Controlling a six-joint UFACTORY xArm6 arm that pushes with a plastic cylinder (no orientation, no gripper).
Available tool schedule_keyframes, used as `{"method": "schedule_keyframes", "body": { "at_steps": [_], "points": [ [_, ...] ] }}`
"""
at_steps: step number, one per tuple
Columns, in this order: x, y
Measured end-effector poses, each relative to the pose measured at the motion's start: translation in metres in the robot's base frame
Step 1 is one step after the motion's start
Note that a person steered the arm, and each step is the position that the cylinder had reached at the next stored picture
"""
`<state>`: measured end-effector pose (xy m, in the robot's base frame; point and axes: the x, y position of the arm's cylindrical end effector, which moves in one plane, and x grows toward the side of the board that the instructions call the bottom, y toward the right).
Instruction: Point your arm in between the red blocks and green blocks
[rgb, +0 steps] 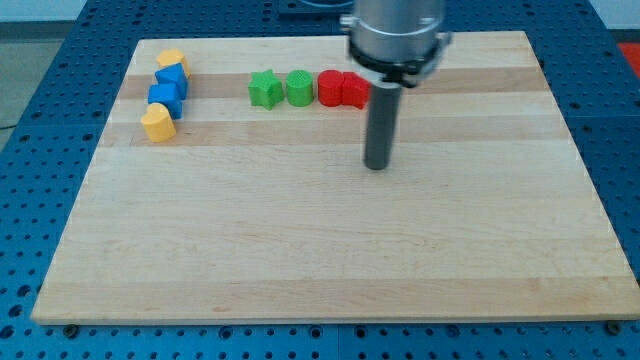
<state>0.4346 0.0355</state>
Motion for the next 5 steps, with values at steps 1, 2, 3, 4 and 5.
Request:
{"method": "schedule_keyframes", "body": {
  "at_steps": [1, 2, 3, 4, 5],
  "points": [
    [-0.039, -0.018],
    [-0.071, -0.032],
    [-0.039, -0.076],
    [-0.071, -0.075],
    [-0.095, -0.057]
  ]
}}
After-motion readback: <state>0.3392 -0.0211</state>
